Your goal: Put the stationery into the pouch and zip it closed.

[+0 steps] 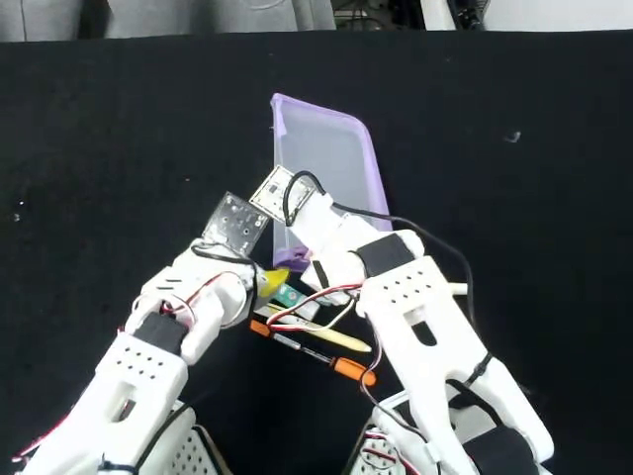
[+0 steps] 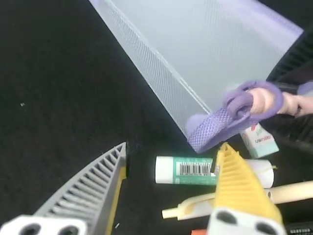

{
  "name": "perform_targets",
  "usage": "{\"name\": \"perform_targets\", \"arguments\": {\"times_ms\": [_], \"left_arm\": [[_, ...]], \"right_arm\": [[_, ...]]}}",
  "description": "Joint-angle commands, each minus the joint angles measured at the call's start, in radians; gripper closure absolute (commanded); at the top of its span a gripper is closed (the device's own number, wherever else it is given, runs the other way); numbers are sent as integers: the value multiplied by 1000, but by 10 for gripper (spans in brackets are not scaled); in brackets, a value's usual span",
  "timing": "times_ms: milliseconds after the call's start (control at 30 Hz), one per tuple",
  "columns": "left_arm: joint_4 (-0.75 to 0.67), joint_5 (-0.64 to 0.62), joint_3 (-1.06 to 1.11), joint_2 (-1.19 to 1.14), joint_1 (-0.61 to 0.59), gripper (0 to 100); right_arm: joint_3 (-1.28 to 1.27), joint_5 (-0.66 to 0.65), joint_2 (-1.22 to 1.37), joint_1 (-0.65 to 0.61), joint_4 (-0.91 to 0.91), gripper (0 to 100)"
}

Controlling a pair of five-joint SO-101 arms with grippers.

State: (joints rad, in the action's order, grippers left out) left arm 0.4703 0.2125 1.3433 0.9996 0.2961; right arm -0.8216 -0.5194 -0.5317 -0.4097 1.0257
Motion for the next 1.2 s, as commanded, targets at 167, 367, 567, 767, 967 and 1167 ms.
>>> {"name": "perform_targets", "arguments": {"times_ms": [167, 367, 567, 767, 967, 1167], "left_arm": [[-75, 12, -87, -55, -15, 774], [-91, 14, -76, -52, -7, 775], [-84, 41, -56, -46, 42, 775], [-92, 124, -41, -46, 111, 775], [-143, 126, -44, -55, 7, 775], [-190, 126, -16, -46, -7, 775]], "right_arm": [[5, 9, 1, 15, 3, 988], [4, 8, 1, 17, 3, 988], [4, 6, 2, 17, 3, 988], [4, 5, 7, 15, 3, 988], [4, 6, 7, 14, 3, 988], [4, 8, 8, 14, 3, 988]]}}
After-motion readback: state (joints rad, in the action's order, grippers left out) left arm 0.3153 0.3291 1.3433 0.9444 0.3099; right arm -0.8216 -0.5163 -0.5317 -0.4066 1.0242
